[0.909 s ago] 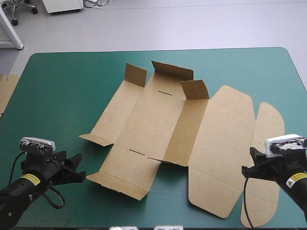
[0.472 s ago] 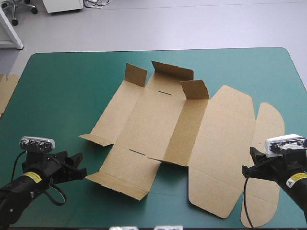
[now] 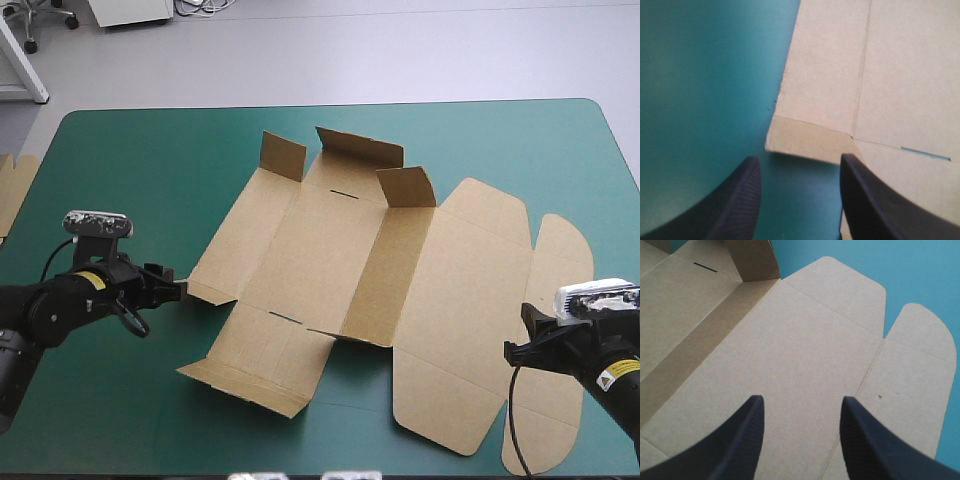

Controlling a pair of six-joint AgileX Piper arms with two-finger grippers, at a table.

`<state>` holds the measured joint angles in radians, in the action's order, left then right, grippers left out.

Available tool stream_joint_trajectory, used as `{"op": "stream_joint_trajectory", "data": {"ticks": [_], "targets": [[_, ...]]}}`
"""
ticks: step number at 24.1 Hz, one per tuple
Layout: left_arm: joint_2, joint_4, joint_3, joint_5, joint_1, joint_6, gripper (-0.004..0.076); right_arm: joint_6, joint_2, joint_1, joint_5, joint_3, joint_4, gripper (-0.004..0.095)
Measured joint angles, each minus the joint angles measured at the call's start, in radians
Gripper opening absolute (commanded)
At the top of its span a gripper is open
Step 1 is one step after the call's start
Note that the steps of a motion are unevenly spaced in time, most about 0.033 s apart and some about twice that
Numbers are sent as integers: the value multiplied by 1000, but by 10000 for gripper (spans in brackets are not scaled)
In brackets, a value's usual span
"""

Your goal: Fold the box

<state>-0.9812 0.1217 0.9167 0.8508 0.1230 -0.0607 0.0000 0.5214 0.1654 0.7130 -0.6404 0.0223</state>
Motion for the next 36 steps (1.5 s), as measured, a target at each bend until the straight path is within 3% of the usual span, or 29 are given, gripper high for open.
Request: {"op": "stream_joint_trajectory", "data": {"ticks": [9,15,21,26,36], "targets": [[-259,17,201,-19,-162,-66,356,22,0,0,18,0,3,447],[-431,325,270,-6,-347,-268,356,28,0,0,36,0,3,447],[-651,680,276,128,-502,-513,356,29,0,0,48,0,3,471],[-776,846,314,180,-517,-637,356,41,0,0,74,0,2,482],[-884,811,387,134,-406,-656,356,54,0,0,74,0,0,482]]}}
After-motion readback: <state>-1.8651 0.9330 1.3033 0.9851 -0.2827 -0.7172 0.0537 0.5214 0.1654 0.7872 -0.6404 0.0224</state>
